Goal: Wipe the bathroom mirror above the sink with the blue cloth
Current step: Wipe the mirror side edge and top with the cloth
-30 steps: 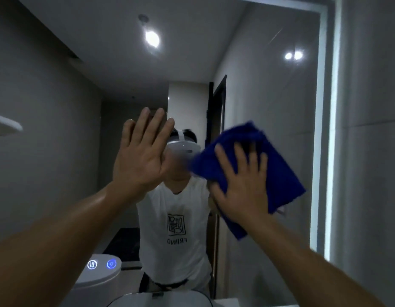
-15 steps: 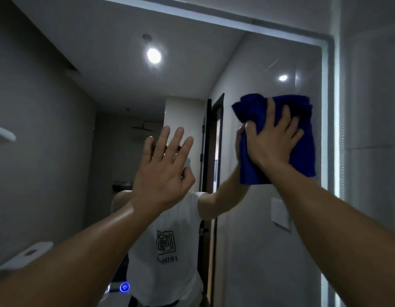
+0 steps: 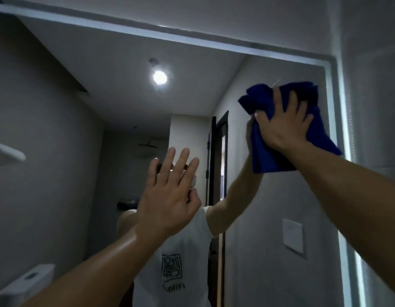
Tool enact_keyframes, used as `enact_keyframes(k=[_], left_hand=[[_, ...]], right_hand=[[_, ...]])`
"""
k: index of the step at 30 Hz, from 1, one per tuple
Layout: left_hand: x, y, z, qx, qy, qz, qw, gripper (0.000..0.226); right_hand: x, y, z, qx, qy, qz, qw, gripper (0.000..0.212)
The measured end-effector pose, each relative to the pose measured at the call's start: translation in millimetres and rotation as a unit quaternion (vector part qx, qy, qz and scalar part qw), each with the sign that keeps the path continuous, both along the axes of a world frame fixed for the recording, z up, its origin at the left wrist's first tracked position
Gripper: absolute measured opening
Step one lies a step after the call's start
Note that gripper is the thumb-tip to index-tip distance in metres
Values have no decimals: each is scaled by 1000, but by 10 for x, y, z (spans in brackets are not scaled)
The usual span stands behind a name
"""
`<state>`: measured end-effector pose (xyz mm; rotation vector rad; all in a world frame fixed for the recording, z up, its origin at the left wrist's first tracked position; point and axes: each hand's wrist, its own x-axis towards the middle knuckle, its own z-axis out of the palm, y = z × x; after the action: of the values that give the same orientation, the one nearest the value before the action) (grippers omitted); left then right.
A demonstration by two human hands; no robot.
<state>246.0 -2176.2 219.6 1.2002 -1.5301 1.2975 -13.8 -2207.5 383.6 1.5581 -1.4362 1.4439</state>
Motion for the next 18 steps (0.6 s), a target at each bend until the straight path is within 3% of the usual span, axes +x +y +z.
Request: enact_keyframes(k=[2, 5, 8, 11, 13, 16, 18], left_hand=[[8, -5, 0, -12, -5, 2, 1000, 63], [15, -1, -7, -13, -7, 3, 1000, 64], [-10, 7, 7, -9, 17, 4, 1000, 70], [-40, 10, 17, -7, 42, 37, 998, 78], [-51, 0, 27, -6, 38, 56, 998, 81], [-50, -4, 26, -11, 35, 62, 997, 79], [-61, 18, 27, -16, 40, 55, 998, 80]], right_hand=[[213, 35, 16, -13, 27, -2, 1000, 72], [524, 64, -476, -76, 169, 12, 983, 72], [478, 32, -915, -94, 328, 35, 939, 72], [74, -98, -713, -103, 436, 73, 891, 70], [-192, -171, -365, -93, 381, 83, 916, 71], [-297, -197, 107, -76, 154, 62, 983, 70], [-138, -141, 233, -75, 62, 23, 995, 70]])
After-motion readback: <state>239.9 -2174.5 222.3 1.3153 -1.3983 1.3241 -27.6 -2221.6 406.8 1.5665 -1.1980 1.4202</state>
